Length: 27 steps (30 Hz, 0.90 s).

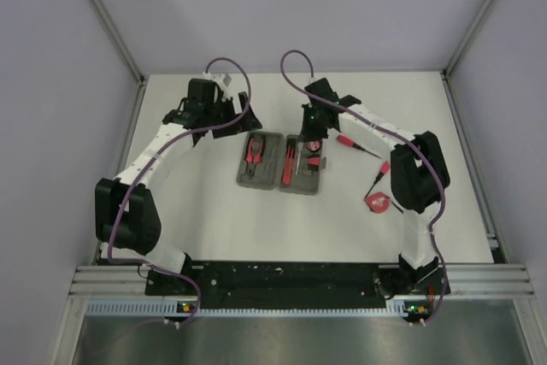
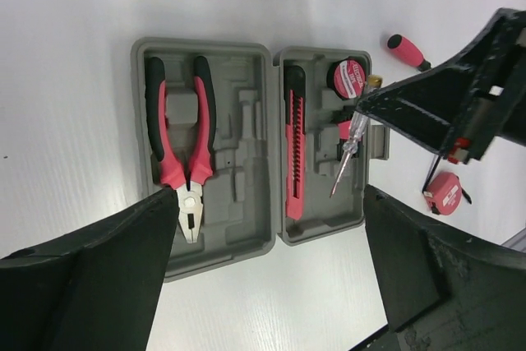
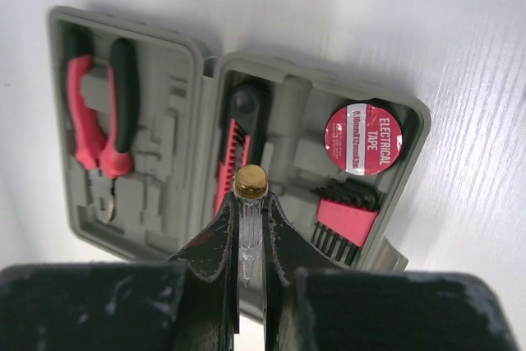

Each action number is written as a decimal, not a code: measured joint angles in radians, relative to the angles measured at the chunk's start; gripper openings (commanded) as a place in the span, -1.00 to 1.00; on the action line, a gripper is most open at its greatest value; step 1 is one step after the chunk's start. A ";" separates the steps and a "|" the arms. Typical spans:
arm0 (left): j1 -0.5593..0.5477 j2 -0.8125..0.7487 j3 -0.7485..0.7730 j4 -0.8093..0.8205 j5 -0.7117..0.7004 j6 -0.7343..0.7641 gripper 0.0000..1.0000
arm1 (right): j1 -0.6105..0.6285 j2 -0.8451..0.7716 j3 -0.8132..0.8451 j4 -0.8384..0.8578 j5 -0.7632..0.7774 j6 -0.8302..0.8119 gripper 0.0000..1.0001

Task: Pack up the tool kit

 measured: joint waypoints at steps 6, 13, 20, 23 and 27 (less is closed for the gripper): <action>0.020 0.000 0.000 0.003 0.035 -0.004 0.59 | 0.018 0.078 0.010 -0.018 0.019 -0.058 -1.00; 0.019 0.009 0.000 0.005 0.083 -0.011 0.46 | 0.042 0.108 0.038 -0.016 0.065 -0.072 -1.00; 0.019 0.024 0.000 0.005 0.108 -0.023 0.40 | 0.042 0.116 0.038 -0.012 0.131 -0.050 -1.00; 0.019 0.029 0.000 0.006 0.120 -0.027 0.38 | 0.042 0.121 0.038 -0.011 0.145 -0.039 -1.00; 0.019 0.034 0.000 0.008 0.124 -0.030 0.36 | 0.042 0.139 0.038 0.000 0.155 -0.019 -1.00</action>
